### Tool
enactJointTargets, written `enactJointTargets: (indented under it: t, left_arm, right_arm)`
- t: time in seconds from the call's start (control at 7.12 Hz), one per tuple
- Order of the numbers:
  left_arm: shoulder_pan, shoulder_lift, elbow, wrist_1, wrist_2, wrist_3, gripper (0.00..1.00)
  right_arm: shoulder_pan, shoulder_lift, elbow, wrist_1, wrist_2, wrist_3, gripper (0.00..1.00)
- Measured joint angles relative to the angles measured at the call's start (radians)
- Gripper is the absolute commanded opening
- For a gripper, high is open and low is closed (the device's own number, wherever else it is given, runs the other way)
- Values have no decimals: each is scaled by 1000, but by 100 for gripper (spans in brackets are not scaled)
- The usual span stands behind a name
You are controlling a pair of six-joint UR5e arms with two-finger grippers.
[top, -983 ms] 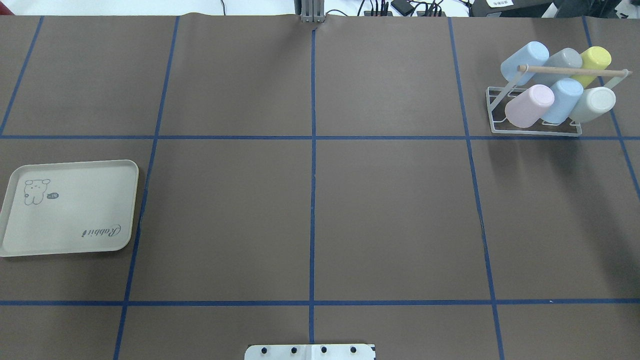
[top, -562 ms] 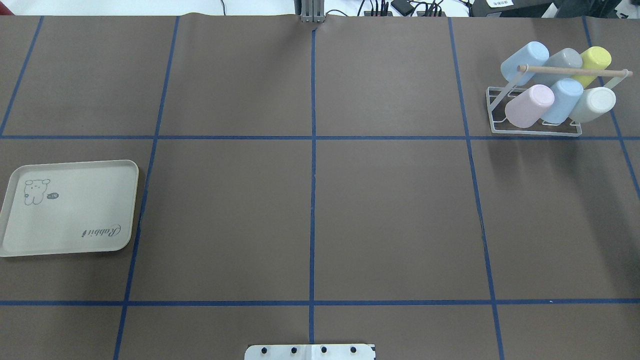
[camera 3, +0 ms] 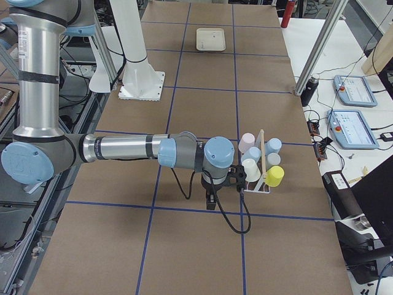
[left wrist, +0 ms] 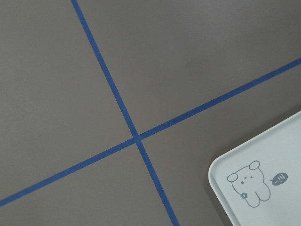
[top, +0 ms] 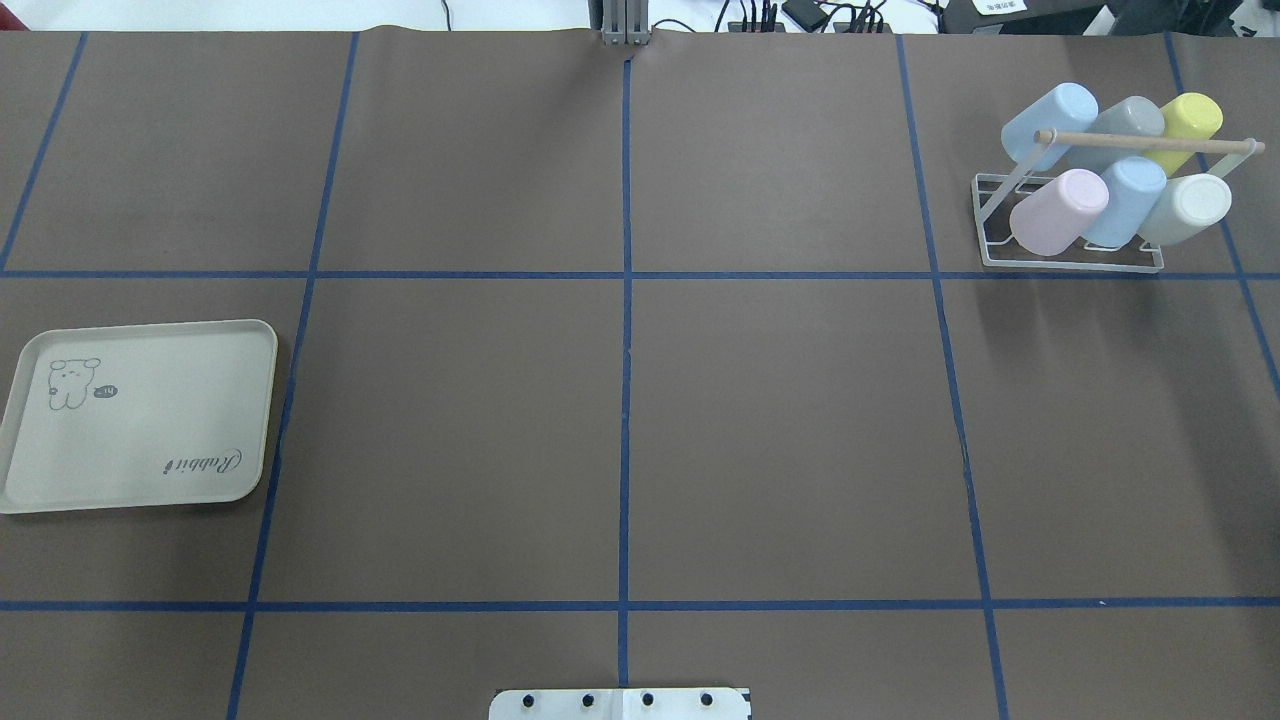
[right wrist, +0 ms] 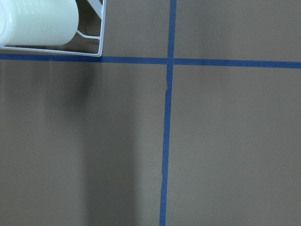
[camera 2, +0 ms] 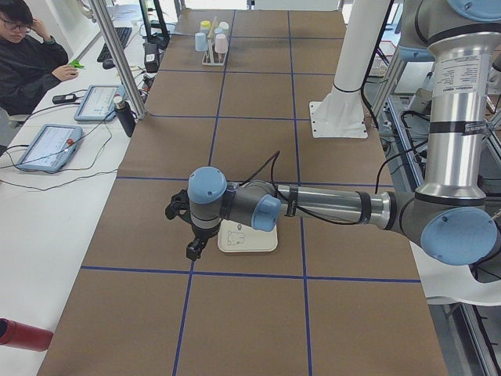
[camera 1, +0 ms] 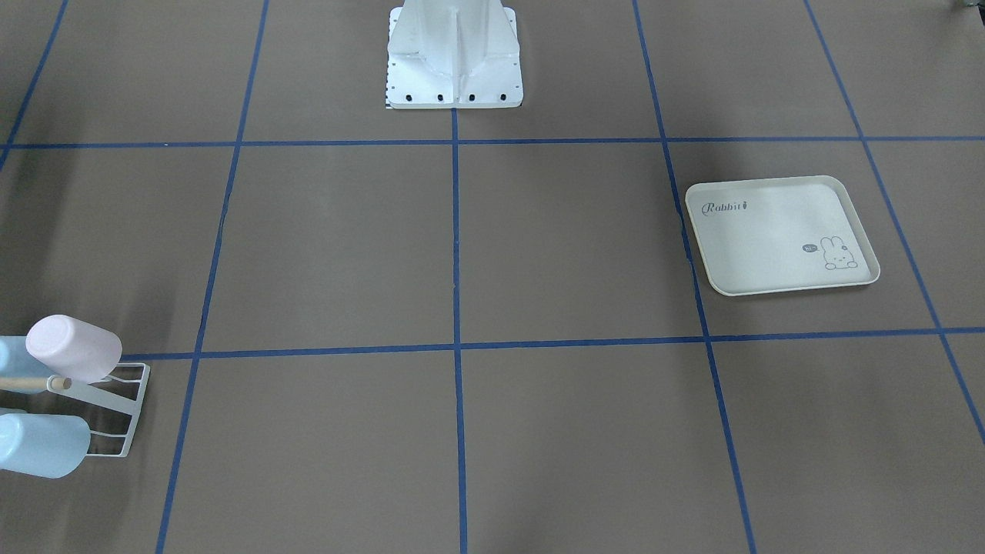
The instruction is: Transfer IKEA cup to right arm and place on rack
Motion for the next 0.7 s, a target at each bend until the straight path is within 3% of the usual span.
enactJointTargets:
  t: [0.7]
  left_arm:
    - [-24,9,5,3,94,-2,100]
  right_arm:
    - [14,1,-1,1,-6,5,100]
